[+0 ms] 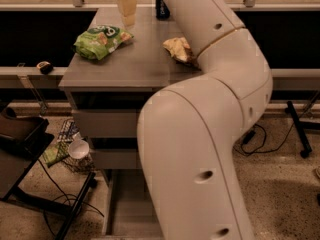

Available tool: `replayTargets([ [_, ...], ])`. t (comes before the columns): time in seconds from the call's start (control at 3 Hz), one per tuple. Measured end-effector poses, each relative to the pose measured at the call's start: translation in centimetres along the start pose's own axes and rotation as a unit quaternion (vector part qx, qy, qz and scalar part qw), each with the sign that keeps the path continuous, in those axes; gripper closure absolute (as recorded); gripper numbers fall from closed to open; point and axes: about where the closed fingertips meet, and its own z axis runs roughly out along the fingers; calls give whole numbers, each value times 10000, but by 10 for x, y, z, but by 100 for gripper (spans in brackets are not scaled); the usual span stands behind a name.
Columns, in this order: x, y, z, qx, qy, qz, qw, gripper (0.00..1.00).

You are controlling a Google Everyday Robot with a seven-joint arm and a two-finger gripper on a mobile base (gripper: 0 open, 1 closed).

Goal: Place green rice chip bag into bottom drawer

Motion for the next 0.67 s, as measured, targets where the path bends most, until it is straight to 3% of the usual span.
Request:
replayTargets([
  [0.33,-11,-8,39,-106,275,-635,9975,0],
  [0.67,-21,-4,102,-414,682,-1398,9870,0],
])
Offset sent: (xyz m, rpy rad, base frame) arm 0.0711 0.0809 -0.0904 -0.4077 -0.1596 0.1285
